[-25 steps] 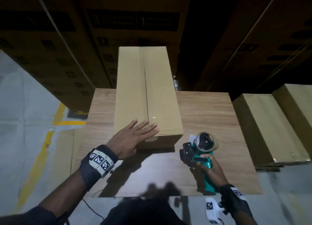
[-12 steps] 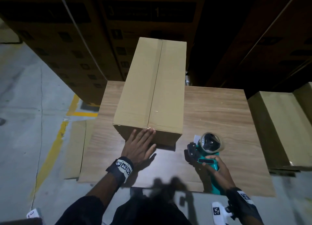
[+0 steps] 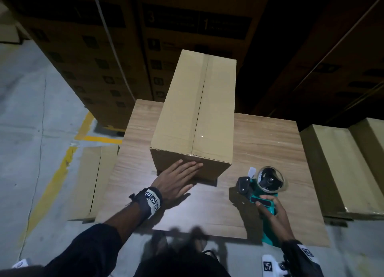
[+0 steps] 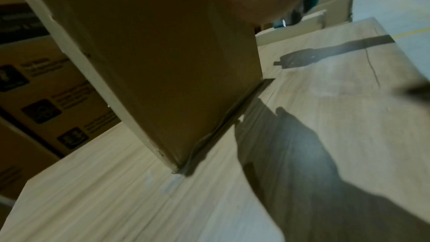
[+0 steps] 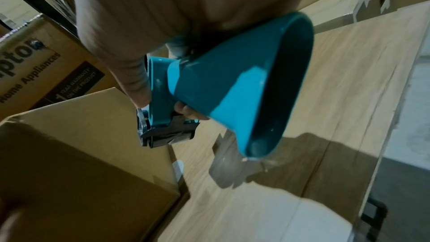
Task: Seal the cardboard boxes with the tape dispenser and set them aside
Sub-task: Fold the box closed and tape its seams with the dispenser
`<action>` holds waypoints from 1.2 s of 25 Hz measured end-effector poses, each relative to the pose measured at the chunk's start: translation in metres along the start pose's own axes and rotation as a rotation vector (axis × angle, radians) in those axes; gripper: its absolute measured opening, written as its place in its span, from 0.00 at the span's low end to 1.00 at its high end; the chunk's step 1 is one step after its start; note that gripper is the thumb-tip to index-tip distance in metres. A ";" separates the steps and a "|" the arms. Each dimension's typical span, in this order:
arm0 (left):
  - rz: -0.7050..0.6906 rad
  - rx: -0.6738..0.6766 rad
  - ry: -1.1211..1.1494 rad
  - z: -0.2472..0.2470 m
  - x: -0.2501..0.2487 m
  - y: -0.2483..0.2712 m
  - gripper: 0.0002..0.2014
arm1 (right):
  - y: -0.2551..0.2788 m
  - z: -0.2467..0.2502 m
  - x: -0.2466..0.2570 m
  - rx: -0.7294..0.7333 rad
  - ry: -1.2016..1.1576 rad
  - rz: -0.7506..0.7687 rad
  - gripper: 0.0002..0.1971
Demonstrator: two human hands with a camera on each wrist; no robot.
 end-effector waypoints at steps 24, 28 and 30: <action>0.925 0.913 2.080 0.110 0.023 0.037 0.43 | 0.051 -0.144 0.213 0.107 0.205 0.695 0.17; 1.192 0.850 2.207 0.081 0.014 0.054 0.28 | 0.059 -0.151 0.208 0.123 0.228 0.686 0.19; 1.292 0.764 2.221 0.073 0.017 0.058 0.18 | 0.060 -0.151 0.206 0.118 0.219 0.688 0.19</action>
Point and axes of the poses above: each hand's wrist, its own y-axis away from the middle knuckle, its own z-axis out of the back of the hand, x = y × z, the point moved 9 cm from there along -y, towards the middle knuckle, and after that the axes turned 15 degrees about z, right-handed, at the moved point
